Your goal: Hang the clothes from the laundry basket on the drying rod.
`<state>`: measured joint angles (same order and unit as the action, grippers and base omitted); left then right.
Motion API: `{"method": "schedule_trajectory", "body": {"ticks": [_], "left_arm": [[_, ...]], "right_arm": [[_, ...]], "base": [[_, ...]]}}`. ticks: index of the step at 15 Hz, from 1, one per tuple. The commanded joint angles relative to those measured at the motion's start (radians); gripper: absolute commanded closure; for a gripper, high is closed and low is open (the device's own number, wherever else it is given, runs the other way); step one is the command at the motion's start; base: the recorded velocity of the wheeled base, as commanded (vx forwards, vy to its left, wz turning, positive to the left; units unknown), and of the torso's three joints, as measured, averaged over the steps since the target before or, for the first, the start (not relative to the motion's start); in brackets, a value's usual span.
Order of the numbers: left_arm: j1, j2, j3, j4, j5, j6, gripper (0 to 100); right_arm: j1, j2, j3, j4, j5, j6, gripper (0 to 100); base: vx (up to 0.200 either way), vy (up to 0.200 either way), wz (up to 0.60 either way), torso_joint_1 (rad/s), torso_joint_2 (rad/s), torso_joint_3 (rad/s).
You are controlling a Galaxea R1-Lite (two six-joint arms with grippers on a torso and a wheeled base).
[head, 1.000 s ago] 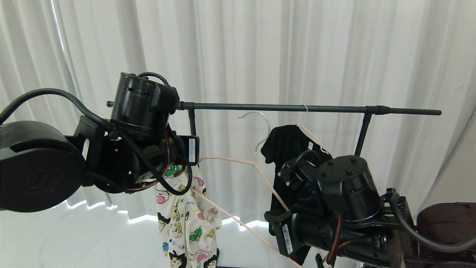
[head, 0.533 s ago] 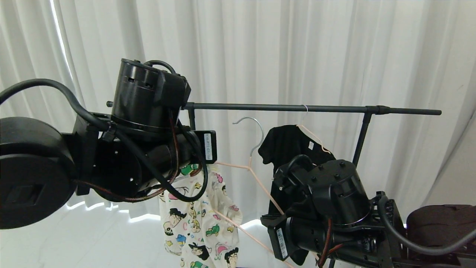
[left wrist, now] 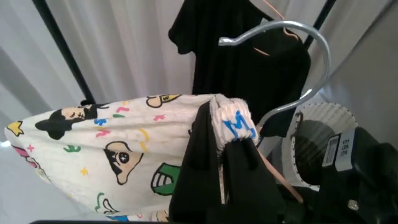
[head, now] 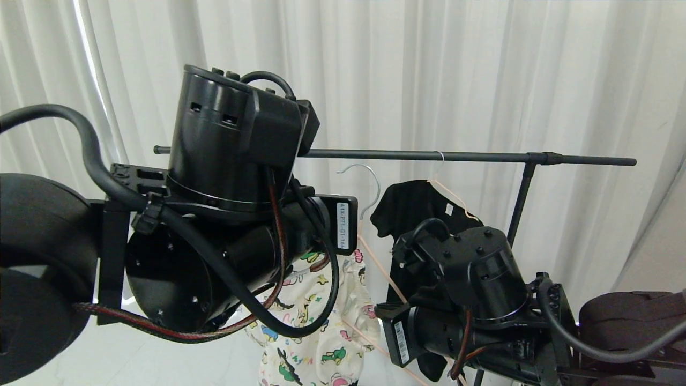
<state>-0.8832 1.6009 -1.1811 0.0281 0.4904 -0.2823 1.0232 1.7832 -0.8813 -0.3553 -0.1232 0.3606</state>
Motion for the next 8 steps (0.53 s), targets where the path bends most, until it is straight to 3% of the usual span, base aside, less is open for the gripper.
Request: {"method": "schedule_trajectory", "body": {"ticks": [1, 4, 5, 8], "left_arm": [[0.001, 0.001, 0.008, 0.0, 0.005, 0.0, 100], [0.046, 0.002, 0.041, -0.002, 0.089, 0.063, 100], [0.049, 0.001, 0.038, -0.004, 0.089, 0.065, 0], [0.026, -0.013, 0.032, -0.008, 0.083, 0.065, 0]], "right_arm": [[0.0, -0.007, 0.001, -0.001, -0.001, 0.001, 100], [0.0, -0.025, 0.001, -0.001, -0.023, 0.001, 100], [0.0, -0.025, 0.001, -0.002, -0.038, 0.003, 100], [0.0, -0.025, 0.001, -0.004, -0.076, 0.006, 100]], "base": [[0.0, 0.0, 0.0, 0.0, 0.0, 0.0], [0.0, 0.0, 0.0, 0.0, 0.0, 0.0], [0.0, 0.0, 0.0, 0.0, 0.0, 0.0], [0.0, 0.0, 0.0, 0.0, 0.0, 0.0]]}}
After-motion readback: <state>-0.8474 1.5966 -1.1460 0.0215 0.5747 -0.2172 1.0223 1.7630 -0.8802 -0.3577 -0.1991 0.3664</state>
